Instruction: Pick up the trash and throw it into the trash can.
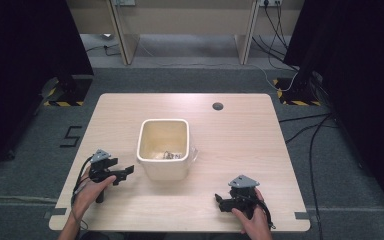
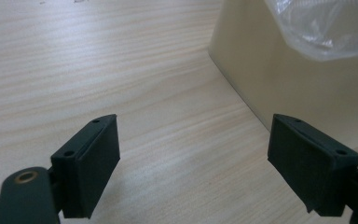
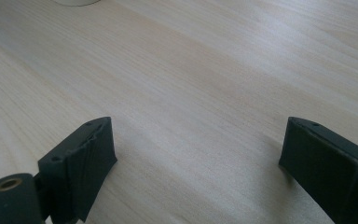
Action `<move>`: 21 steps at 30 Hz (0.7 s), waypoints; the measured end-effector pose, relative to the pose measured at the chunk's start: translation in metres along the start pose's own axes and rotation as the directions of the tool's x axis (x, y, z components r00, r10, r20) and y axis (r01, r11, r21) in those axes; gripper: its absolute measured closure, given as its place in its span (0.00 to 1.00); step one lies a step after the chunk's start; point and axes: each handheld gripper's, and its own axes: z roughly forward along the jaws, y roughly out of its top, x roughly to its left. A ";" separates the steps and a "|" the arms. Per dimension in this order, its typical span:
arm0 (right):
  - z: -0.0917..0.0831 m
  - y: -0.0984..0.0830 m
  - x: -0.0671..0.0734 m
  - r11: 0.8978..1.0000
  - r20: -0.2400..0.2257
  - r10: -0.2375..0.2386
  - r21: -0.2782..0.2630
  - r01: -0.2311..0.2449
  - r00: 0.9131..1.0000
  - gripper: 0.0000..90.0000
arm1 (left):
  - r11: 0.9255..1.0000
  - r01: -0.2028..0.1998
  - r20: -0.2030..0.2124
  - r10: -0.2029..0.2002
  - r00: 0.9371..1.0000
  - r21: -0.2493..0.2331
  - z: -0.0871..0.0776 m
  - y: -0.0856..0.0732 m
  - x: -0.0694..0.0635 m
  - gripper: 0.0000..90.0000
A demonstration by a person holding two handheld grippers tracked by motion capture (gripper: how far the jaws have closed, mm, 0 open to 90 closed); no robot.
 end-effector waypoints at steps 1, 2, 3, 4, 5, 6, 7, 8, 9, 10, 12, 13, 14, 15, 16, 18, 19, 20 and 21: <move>0.000 0.000 0.000 1.000 0.001 0.000 0.000 0.000 1.000 0.11 | 1.000 -0.003 -0.001 0.003 1.000 0.007 0.001 -0.002 -0.001 0.18; 0.000 0.000 0.000 1.000 0.000 0.000 0.000 0.000 1.000 0.11 | 1.000 -0.006 -0.001 0.006 1.000 0.009 0.001 -0.003 -0.001 0.18; 0.000 0.000 0.000 1.000 0.001 0.000 -0.001 0.000 1.000 0.11 | 1.000 -0.008 0.000 0.008 1.000 0.010 0.002 -0.004 -0.002 0.18; 0.000 0.000 0.000 1.000 0.000 0.000 0.000 0.000 1.000 0.11 | 1.000 -0.009 0.001 0.009 1.000 0.013 0.002 -0.005 -0.003 0.18; 0.000 0.000 0.000 1.000 0.000 0.000 0.000 0.000 1.000 0.11 | 1.000 -0.014 0.003 0.014 1.000 0.017 0.002 -0.006 -0.003 0.18; 0.000 0.000 0.000 1.000 0.000 0.000 0.000 0.000 1.000 0.11 | 1.000 -0.014 0.003 0.014 1.000 0.017 0.002 -0.006 -0.003 0.18; 0.000 0.000 0.000 1.000 0.001 0.000 -0.001 0.000 1.000 0.11 | 1.000 -0.017 0.004 0.017 1.000 0.019 0.003 -0.008 -0.005 0.18; 0.000 0.000 0.000 1.000 0.000 0.000 0.000 0.000 1.000 0.11 | 1.000 -0.017 0.006 0.017 1.000 0.022 0.003 -0.009 -0.006 0.18; 0.000 0.000 0.000 1.000 0.001 0.000 -0.001 0.000 1.000 0.11 | 1.000 -0.020 0.007 0.020 1.000 0.023 0.003 -0.010 -0.007 0.18; 0.000 0.000 0.000 1.000 0.001 0.000 -0.001 0.000 1.000 0.11 | 1.000 -0.021 0.008 0.020 1.000 0.024 0.003 -0.011 -0.007 0.18; 0.000 0.000 0.000 1.000 0.000 -0.001 0.001 0.001 1.000 0.11 | 0.999 -0.028 0.009 0.027 1.000 0.032 0.003 -0.012 -0.009 0.18; 0.000 0.000 0.000 1.000 0.001 0.000 -0.001 0.000 1.000 0.11 | 0.999 -0.026 0.010 0.026 1.000 0.029 0.004 -0.014 -0.010 0.18; 0.000 0.000 0.000 1.000 0.000 0.000 0.000 0.000 1.000 0.11 | 0.999 -0.029 0.008 0.029 1.000 0.031 0.004 -0.014 -0.010 0.18; 0.000 0.000 0.000 1.000 0.000 0.000 0.000 0.000 1.000 0.11 | 0.999 -0.028 0.006 0.028 1.000 0.034 0.004 -0.015 -0.011 0.18; 0.000 0.000 0.000 1.000 0.000 0.000 0.000 0.000 1.000 0.11 | 0.999 -0.032 0.008 0.032 0.999 0.036 0.004 -0.016 -0.011 0.18; 0.000 0.000 0.000 1.000 0.000 0.000 0.000 0.000 1.000 0.11 | 0.999 -0.029 0.006 0.029 1.000 0.036 0.004 -0.017 -0.012 0.18; 0.000 0.000 0.000 1.000 0.000 0.000 0.000 0.000 1.000 0.11 | 0.999 -0.033 0.007 0.033 0.999 0.036 0.003 -0.018 -0.012 0.18; 0.000 0.000 0.000 1.000 0.000 -0.002 0.000 0.002 1.000 0.11 | 0.999 -0.033 0.007 0.033 0.999 0.036 0.003 -0.018 -0.012 0.18; 0.000 0.000 0.000 1.000 0.000 -0.001 0.001 0.001 1.000 0.11 | 0.999 -0.034 0.004 0.034 0.999 0.036 0.002 -0.019 -0.013 0.18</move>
